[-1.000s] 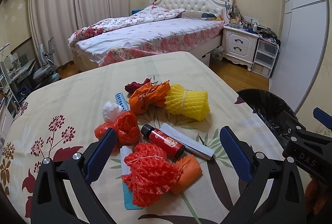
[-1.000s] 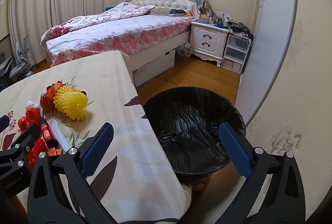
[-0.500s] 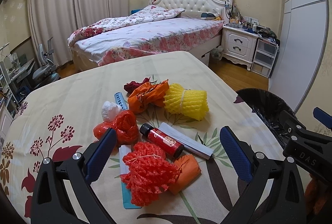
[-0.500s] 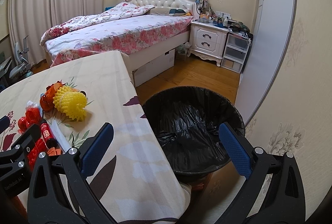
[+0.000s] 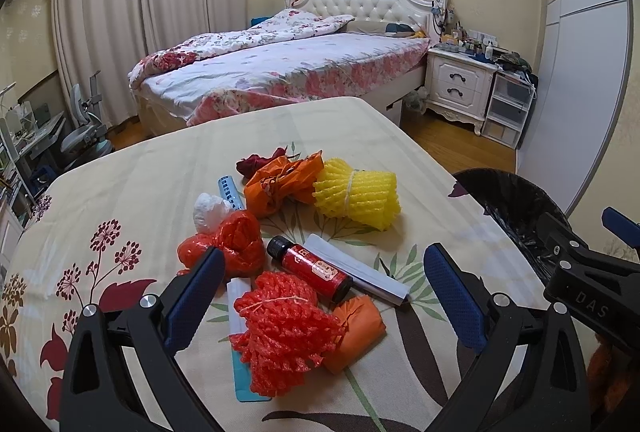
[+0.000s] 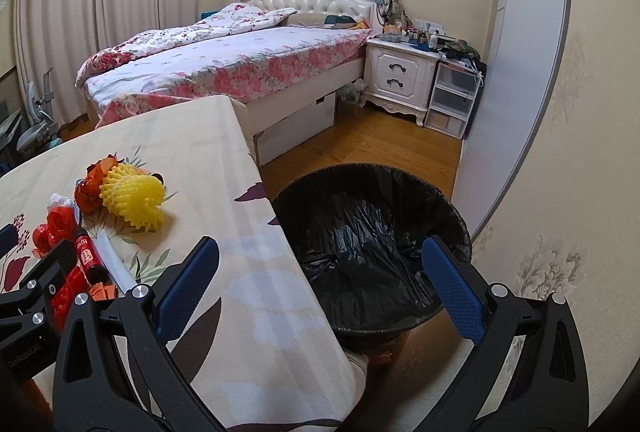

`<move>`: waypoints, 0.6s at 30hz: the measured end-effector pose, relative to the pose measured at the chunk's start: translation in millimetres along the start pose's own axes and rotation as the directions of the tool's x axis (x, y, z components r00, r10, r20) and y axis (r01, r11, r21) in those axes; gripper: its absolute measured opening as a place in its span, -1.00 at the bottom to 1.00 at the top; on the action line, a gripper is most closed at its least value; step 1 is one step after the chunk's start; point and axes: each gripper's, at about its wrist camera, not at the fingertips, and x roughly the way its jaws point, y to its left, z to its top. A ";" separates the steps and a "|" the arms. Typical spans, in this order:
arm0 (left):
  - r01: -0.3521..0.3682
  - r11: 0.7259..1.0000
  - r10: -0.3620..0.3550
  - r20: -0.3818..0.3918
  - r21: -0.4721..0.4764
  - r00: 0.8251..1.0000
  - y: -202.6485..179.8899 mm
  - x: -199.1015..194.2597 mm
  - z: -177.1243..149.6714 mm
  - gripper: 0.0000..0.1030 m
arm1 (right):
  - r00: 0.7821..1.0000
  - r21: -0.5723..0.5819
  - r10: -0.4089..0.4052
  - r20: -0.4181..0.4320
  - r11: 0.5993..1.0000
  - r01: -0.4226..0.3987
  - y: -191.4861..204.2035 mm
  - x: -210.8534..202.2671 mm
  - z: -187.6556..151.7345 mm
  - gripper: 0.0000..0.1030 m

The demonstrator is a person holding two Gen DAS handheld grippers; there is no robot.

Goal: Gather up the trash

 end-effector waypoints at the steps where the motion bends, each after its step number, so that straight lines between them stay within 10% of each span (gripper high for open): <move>1: 0.001 1.000 -0.001 -0.001 0.002 1.000 -1.0 0.4 -0.6 0.89 | 1.000 0.001 0.000 -0.001 1.000 0.000 -0.2 -0.1 -0.1 0.92; 18: -0.039 0.998 0.037 -0.038 -0.053 0.999 20.6 -15.8 -21.9 0.87 | 0.997 -0.036 0.065 -0.032 0.997 -0.066 22.5 -5.4 6.1 0.74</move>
